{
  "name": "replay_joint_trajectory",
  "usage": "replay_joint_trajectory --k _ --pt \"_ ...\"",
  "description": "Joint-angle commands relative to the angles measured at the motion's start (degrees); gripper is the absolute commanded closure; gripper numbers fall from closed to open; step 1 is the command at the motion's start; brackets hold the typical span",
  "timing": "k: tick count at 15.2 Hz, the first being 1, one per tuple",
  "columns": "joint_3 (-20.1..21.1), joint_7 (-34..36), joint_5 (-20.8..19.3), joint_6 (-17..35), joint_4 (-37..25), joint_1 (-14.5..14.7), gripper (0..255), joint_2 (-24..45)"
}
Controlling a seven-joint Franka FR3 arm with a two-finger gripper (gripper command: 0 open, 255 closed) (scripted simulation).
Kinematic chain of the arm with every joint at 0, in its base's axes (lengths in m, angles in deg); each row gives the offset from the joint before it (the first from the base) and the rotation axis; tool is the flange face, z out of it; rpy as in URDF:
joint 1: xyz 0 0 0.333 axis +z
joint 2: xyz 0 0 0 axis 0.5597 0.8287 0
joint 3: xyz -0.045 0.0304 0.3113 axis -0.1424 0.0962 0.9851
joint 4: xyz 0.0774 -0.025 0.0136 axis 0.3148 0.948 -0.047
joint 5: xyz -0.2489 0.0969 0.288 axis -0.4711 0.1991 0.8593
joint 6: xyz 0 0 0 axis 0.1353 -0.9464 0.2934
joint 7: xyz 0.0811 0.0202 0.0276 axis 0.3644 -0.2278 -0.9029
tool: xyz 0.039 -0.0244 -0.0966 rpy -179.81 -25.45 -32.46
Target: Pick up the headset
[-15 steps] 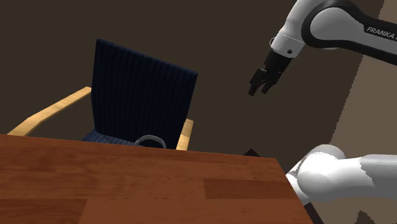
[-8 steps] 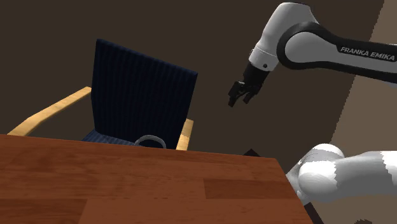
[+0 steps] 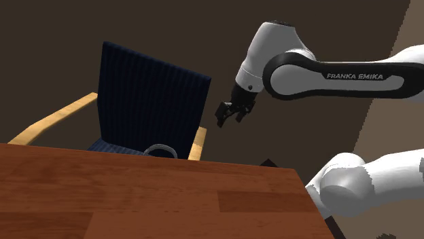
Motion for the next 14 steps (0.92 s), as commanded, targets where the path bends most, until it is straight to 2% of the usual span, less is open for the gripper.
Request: replay_joint_trajectory --k 1,5,8,11,14 --pt "2.27 2.49 -0.07 3.82 0.34 0.19 0 3.11" --pt "7.02 8.34 -1.86 10.0 -1.28 0.0 0 10.51" --pt "10.43 13.6 -4.93 14.13 -3.38 -0.46 0 16.82" --pt "13.43 19.84 -9.83 17.54 -6.25 -0.92 0 23.79" --pt "15.26 26.97 -16.51 19.89 -9.96 -0.56 0 31.33"
